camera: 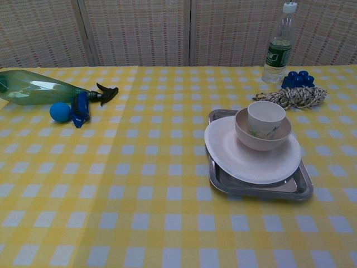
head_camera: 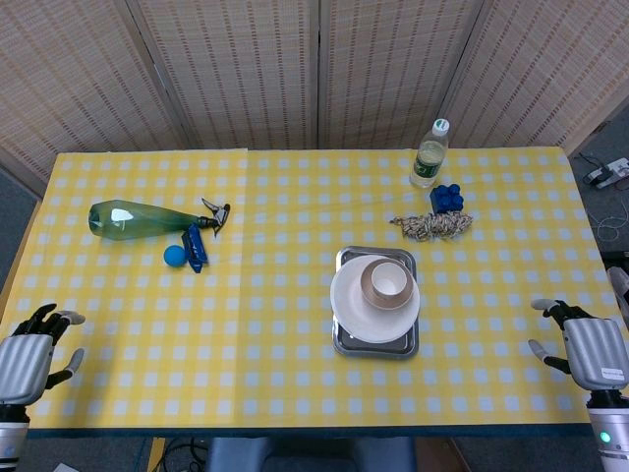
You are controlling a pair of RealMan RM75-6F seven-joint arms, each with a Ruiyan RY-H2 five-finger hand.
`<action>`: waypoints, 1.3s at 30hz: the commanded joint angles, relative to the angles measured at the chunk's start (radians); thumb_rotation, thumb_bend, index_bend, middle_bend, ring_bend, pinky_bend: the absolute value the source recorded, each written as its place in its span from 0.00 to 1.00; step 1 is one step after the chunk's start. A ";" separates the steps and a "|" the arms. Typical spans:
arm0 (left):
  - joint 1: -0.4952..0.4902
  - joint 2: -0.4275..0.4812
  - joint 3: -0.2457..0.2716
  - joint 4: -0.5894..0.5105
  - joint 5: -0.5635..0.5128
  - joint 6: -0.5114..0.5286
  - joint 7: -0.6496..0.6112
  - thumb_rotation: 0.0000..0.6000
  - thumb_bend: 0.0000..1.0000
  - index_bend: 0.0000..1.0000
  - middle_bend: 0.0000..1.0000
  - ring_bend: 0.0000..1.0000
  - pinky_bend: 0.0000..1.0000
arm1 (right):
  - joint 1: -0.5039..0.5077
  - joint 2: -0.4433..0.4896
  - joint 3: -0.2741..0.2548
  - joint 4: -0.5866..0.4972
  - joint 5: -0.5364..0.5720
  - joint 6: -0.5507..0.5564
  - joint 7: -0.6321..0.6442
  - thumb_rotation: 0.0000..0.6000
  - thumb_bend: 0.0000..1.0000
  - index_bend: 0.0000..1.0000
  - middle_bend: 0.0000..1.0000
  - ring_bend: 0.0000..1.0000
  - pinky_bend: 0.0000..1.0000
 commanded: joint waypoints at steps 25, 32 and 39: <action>0.018 0.062 -0.015 -0.029 0.005 0.039 -0.112 1.00 0.36 0.40 0.31 0.16 0.35 | 0.354 -0.172 0.150 -0.122 0.278 -0.363 -0.533 1.00 0.25 0.38 1.00 1.00 1.00; 0.027 0.083 -0.020 -0.038 0.008 0.058 -0.145 1.00 0.36 0.40 0.31 0.16 0.35 | 0.431 -0.256 0.142 -0.130 0.349 -0.393 -0.656 1.00 0.25 0.38 1.00 1.00 1.00; 0.031 0.091 -0.022 -0.044 0.008 0.065 -0.152 1.00 0.36 0.40 0.31 0.16 0.35 | 0.484 -0.309 0.130 -0.125 0.392 -0.399 -0.725 1.00 0.26 0.40 1.00 1.00 1.00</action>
